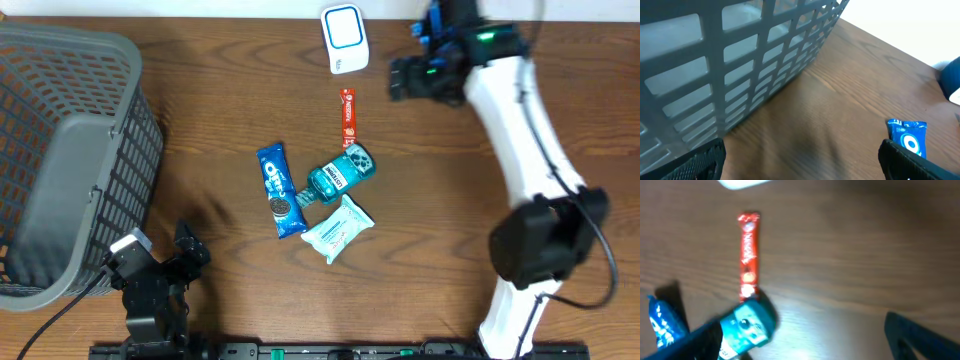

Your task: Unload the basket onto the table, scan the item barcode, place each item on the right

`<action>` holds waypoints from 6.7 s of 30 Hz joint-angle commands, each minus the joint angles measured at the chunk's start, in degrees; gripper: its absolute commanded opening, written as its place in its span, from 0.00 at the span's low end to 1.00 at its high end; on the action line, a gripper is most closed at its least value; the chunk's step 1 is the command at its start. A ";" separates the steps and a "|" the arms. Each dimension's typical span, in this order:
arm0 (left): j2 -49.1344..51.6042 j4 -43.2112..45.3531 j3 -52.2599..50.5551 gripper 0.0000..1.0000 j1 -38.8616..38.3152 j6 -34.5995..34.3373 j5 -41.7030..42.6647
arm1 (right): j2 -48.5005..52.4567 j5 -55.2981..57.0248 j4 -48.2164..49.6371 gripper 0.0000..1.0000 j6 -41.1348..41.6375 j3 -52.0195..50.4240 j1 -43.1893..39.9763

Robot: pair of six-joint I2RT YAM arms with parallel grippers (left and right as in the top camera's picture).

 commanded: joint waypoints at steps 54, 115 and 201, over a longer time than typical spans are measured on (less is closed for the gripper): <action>0.15 0.07 0.11 0.98 0.24 0.96 -0.50 | 6.88 21.42 -0.87 0.01 4.04 -3.02 -7.67; 0.15 0.07 0.11 0.98 0.24 0.96 -0.50 | -1.64 -23.63 -14.23 0.99 27.80 -7.61 -6.69; 0.15 0.07 0.11 0.97 0.24 0.96 -0.50 | 16.57 -6.14 -2.36 0.95 -85.48 -11.39 14.23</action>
